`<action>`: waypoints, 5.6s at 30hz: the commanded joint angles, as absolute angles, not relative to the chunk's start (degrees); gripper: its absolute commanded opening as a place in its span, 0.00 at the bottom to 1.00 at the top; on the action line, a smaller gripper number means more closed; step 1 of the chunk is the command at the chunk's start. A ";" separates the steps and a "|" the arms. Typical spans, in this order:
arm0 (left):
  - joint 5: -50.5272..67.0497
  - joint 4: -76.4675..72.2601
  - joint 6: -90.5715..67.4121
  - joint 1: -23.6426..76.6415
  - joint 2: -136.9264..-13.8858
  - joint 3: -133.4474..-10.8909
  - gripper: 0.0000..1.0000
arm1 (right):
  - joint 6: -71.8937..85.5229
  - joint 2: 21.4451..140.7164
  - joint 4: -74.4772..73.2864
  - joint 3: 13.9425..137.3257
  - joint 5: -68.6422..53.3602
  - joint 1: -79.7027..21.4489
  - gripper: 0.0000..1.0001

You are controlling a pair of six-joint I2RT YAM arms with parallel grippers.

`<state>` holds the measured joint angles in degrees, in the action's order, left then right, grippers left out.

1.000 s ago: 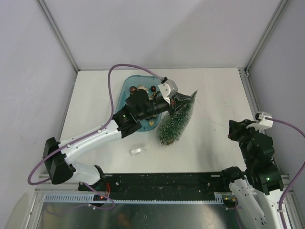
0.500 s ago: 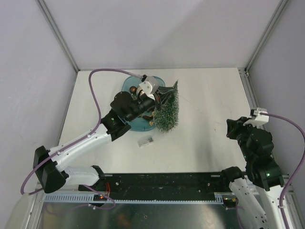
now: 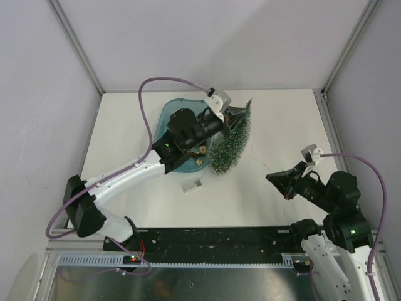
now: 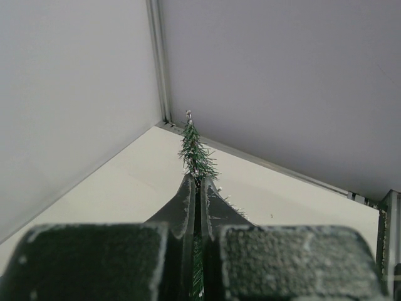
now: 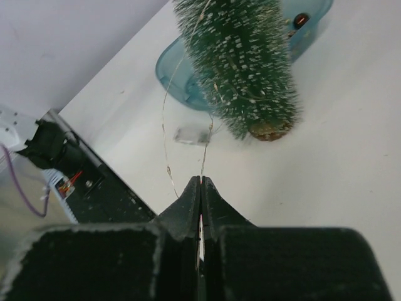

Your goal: Decorate the small christmas tree

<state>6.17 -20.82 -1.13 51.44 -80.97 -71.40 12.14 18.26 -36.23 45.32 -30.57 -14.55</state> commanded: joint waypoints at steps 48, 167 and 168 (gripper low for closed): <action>-1.53 -6.65 -10.31 50.82 -82.66 -80.99 0.92 | 22.69 54.08 27.17 31.34 -6.41 -54.64 0.05; 31.80 -7.65 14.02 42.09 -111.44 -91.89 0.14 | 29.49 58.66 15.66 39.55 -16.72 -9.44 0.85; 32.69 -7.65 13.65 42.10 -111.75 -92.66 0.15 | 29.29 59.43 15.35 39.55 -16.88 -9.56 0.85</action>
